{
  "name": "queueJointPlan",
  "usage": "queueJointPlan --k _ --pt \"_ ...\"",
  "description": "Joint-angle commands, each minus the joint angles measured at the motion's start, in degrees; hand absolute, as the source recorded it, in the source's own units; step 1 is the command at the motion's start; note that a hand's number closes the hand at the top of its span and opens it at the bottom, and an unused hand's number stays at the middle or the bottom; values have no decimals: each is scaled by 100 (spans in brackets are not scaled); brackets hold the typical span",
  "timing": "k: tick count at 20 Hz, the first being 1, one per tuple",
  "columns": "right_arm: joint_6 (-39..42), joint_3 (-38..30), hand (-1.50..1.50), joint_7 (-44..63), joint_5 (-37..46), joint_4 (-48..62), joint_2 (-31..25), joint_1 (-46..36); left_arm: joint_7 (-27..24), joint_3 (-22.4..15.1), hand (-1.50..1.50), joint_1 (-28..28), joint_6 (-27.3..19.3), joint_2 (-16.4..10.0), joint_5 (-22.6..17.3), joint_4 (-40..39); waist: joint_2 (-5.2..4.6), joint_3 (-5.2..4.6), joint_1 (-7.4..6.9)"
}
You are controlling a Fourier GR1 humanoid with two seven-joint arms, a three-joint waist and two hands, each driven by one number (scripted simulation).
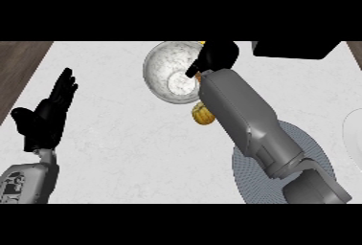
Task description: Pick the croissant from the placemat and place it in the bowl
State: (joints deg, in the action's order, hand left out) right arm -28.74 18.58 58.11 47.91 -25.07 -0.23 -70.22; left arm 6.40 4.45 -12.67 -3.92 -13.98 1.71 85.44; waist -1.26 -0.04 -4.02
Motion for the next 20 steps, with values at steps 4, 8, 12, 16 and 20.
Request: queueJointPlan --k 4,8,12,16,20 --pt "-348 -541 -150 -1259 -844 342 23 420 -47 -39 0 306 30 40 29 232 32 8 86" --pt "-1401 -799 -150 -1688 -1282 -369 23 609 61 119 0 219 45 -115 0 183 47 14 105" --pt "-2617 -1157 -150 -2348 -1750 -1407 22 916 202 94 0 60 -1 -23 -36 143 87 28 246" --pt "-2972 -1262 -150 -2867 -2389 -2300 22 1423 263 319 0 231 81 -197 -184 313 136 20 274" --pt "-2484 -1126 -150 -3221 -2608 -3563 22 2857 214 349 0 553 84 -175 -172 487 192 9 515"
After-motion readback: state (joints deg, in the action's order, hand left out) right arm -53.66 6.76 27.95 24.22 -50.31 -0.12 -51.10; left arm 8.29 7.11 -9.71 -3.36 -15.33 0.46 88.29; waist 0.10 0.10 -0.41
